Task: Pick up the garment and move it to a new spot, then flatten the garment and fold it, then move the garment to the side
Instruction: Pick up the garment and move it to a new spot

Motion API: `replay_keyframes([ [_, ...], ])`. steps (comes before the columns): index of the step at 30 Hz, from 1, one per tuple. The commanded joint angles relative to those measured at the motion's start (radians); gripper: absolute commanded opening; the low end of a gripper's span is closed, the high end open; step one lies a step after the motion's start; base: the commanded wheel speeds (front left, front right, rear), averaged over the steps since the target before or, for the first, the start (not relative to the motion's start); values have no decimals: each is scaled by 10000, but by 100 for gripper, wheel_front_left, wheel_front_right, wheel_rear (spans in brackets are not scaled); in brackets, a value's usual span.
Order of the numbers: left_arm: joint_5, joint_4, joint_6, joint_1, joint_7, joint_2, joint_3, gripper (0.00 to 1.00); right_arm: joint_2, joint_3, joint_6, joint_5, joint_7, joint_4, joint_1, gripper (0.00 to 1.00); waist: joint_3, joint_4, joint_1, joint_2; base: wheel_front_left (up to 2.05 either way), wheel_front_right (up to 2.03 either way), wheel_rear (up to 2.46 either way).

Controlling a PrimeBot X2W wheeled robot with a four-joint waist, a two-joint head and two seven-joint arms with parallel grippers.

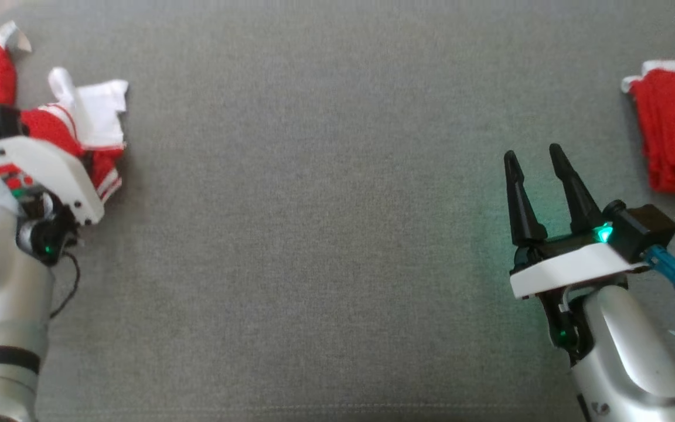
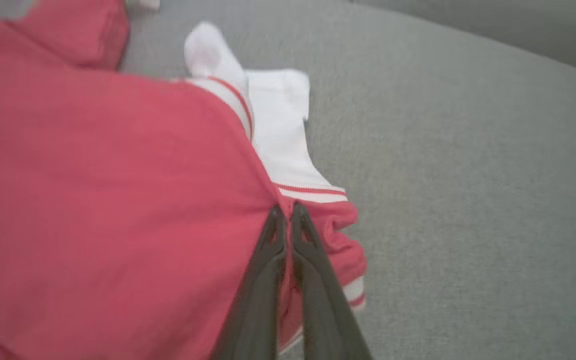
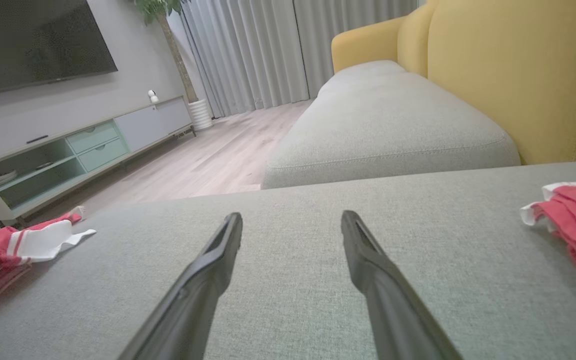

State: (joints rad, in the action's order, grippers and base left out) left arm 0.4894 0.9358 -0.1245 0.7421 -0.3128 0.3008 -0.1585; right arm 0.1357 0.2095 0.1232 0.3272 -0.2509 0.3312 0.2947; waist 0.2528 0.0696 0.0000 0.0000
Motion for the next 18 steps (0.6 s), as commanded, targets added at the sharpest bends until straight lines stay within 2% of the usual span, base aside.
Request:
replay_keyframes([
  [1,203,-838,-60,522,137,760,-122,0,-128,130,75,32,-107,-247,-108,100,-489,-41,0,0,0,0,0],
  [4,316,-1381,-60,638,101,896,-504,0,-193,102,75,28,-107,-213,-212,100,-792,-113,0,0,0,0,0],
  [10,794,-3388,-60,922,-246,968,-1719,0,-380,78,75,12,-108,-106,-506,100,-1561,-433,0,0,0,0,0],
  [15,1548,-5519,-60,974,-488,535,-2702,0,-463,49,75,-32,-108,-80,-690,100,-1970,-770,0,0,0,0,0],
  [18,2263,-6800,-61,993,-256,83,-2799,0,-471,-52,75,-73,-108,-67,-777,100,-2116,-920,0,0,0,0,0],
])
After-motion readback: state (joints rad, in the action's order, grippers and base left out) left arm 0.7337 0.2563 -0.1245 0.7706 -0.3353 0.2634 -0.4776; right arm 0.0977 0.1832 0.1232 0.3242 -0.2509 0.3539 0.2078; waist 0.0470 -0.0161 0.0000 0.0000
